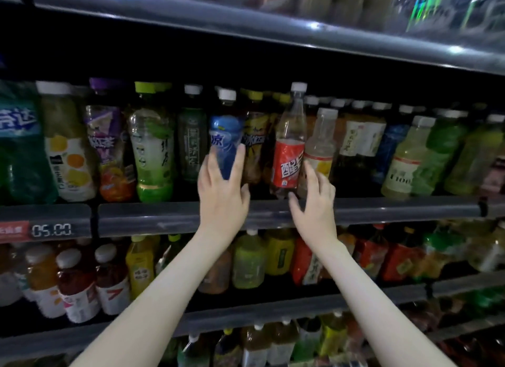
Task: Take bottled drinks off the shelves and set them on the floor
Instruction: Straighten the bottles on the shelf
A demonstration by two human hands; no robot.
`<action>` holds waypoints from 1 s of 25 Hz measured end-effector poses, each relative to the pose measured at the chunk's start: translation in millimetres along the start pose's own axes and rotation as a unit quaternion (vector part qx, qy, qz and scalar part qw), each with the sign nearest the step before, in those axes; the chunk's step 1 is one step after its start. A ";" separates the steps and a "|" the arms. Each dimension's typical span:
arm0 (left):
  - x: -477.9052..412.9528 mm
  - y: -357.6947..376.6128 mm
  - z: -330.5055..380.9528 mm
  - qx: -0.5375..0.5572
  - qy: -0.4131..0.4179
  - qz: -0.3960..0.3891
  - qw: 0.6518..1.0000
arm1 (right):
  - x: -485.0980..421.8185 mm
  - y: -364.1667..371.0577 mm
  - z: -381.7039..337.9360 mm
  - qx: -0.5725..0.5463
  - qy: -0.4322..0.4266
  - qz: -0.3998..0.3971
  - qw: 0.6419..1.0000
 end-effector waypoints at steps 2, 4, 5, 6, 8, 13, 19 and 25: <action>-9.4 6.9 1.0 -0.021 -0.031 -0.010 0.999 | -21.3 5.6 5.2 0.002 -0.016 -0.011 1.000; -13.2 8.6 4.9 -0.039 -0.038 -0.002 0.999 | -39.3 18.2 2.0 0.008 -0.004 -0.018 1.000; -14.4 9.0 8.1 -0.050 -0.030 0.006 0.998 | -46.7 24.2 -1.5 0.010 0.003 -0.015 1.000; -16.4 9.7 11.6 -0.061 -0.016 0.014 0.998 | -55.0 28.6 -6.0 0.014 0.008 -0.006 1.000; -18.7 12.5 16.0 -0.077 0.015 0.021 0.997 | -70.7 34.6 -12.1 0.031 0.020 0.011 0.999; -25.6 17.4 11.2 -0.077 0.019 0.032 0.996 | -88.0 41.7 -18.7 0.020 0.013 0.013 1.000; -26.2 15.0 46.8 0.075 0.093 0.061 0.991 | -63.7 25.2 -19.8 -0.056 -0.176 0.043 0.982; -37.1 9.2 116.0 0.197 0.200 0.105 0.954 | -70.8 -58.7 -1.1 -0.183 -0.188 0.168 0.950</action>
Point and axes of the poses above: each hand's wrist, its own x-axis away from the middle knuckle, its own y-axis out of the palm, z = x × y, the point moved 4 cm from there along -x, towards the middle knuckle, and after that the axes turned 5 degrees about -x, right-handed, at the moved point
